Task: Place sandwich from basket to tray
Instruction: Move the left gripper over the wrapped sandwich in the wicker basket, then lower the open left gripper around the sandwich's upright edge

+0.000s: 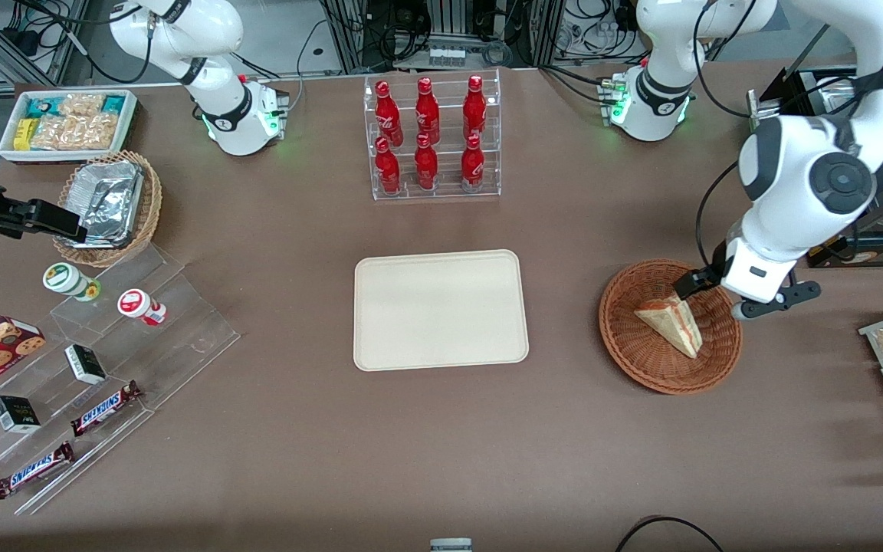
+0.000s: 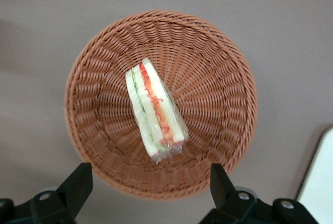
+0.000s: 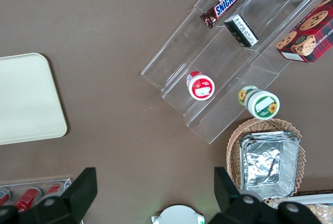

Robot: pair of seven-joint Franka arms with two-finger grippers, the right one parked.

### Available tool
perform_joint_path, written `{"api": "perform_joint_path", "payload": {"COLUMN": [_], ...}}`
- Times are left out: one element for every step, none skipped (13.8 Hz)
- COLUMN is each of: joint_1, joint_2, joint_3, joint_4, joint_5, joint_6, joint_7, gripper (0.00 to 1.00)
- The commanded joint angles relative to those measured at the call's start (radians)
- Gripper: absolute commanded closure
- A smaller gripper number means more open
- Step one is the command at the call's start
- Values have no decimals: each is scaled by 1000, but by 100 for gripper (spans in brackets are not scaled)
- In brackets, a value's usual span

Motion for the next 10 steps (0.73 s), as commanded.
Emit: {"api": "perform_joint_path", "payload": {"joint_1": [0,1,1,1,0,0,0,1,1,1], "joint_2": [4,19,34,56,74,85,94,108,122,135], "joint_3": [5,4,4,5,5,4,4,4,5,5], "joint_4": [-69,-69,-72,-78,-90,-107,-119,-125,-125,-128], "joint_5": [-6,-6,-6,-7,-7,-7,-7,-7,-7,-6], "joint_6": [98,114,140,174,214,252,282,300,311,325], "joint_7": [-76,-94,-115,-144,-174,-183,-183,-183,-183,-183], "gripper": [0,0,0,0,0,0,0,0,0,0]}}
